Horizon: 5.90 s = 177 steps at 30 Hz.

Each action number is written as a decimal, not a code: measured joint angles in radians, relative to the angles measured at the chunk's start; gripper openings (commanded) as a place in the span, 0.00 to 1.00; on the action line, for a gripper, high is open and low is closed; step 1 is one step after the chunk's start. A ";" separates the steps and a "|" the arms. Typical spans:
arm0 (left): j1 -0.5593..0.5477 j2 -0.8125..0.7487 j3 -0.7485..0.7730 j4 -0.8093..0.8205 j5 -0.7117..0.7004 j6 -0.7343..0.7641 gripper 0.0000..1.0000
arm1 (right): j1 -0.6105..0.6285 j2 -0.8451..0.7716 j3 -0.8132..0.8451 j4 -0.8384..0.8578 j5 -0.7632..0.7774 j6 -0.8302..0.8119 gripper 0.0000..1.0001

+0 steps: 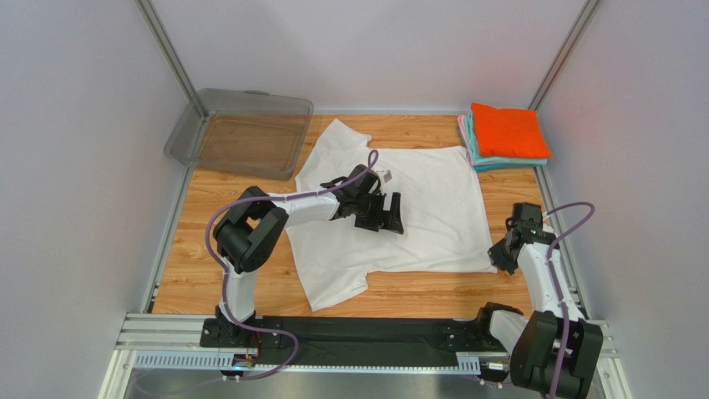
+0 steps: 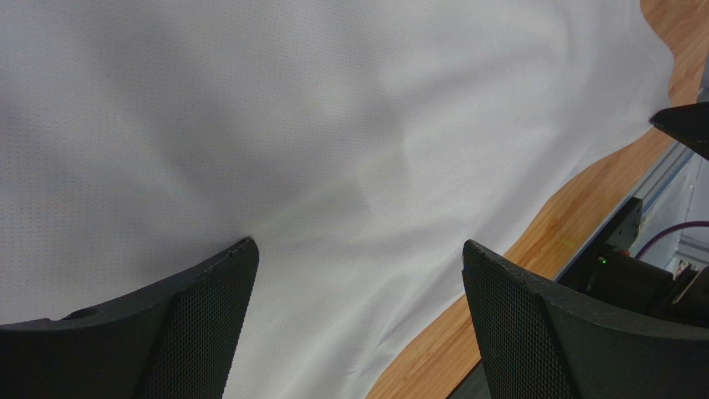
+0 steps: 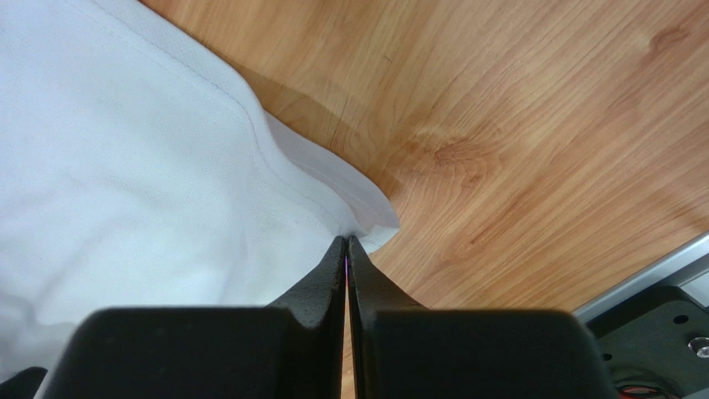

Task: Fold and stack the t-shirts
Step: Fold the tshirt

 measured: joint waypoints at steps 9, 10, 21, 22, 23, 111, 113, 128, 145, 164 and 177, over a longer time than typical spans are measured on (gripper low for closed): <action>0.012 0.001 0.000 0.004 0.000 -0.005 1.00 | 0.074 -0.095 0.013 -0.164 0.040 0.097 0.28; 0.013 0.001 0.000 0.004 0.001 -0.005 1.00 | 0.074 -0.106 0.019 -0.181 0.048 0.106 0.40; 0.015 -0.019 -0.001 -0.035 -0.009 0.013 1.00 | 0.075 -0.178 0.120 -0.217 0.050 0.059 1.00; 0.016 -0.029 -0.005 -0.050 -0.019 0.017 1.00 | 0.075 -0.179 0.140 -0.213 0.040 0.047 1.00; 0.016 -0.044 -0.009 -0.066 -0.027 0.020 1.00 | 0.075 -0.185 0.163 -0.201 0.028 0.032 1.00; -0.154 -1.232 -0.904 -0.371 -0.327 -0.471 0.00 | 0.075 -0.221 -0.224 0.085 -0.130 0.200 0.45; -0.154 -1.234 -0.903 -0.370 -0.328 -0.467 0.00 | 0.075 -0.206 -0.224 0.104 -0.124 0.193 0.30; -0.154 -1.242 -0.834 -0.373 -0.346 -0.458 0.00 | 0.075 -0.220 -0.231 0.107 -0.146 0.132 0.00; -0.063 -1.044 -0.551 -0.391 -0.461 -0.333 0.00 | 0.075 -0.084 0.018 0.066 -0.253 0.021 0.00; 0.187 -0.835 -0.392 -0.355 -0.435 -0.227 0.00 | 0.075 0.201 0.250 0.177 -0.354 -0.023 0.00; 0.274 -0.618 -0.262 -0.333 -0.411 -0.185 0.00 | 0.075 0.375 0.333 0.251 -0.393 -0.037 0.00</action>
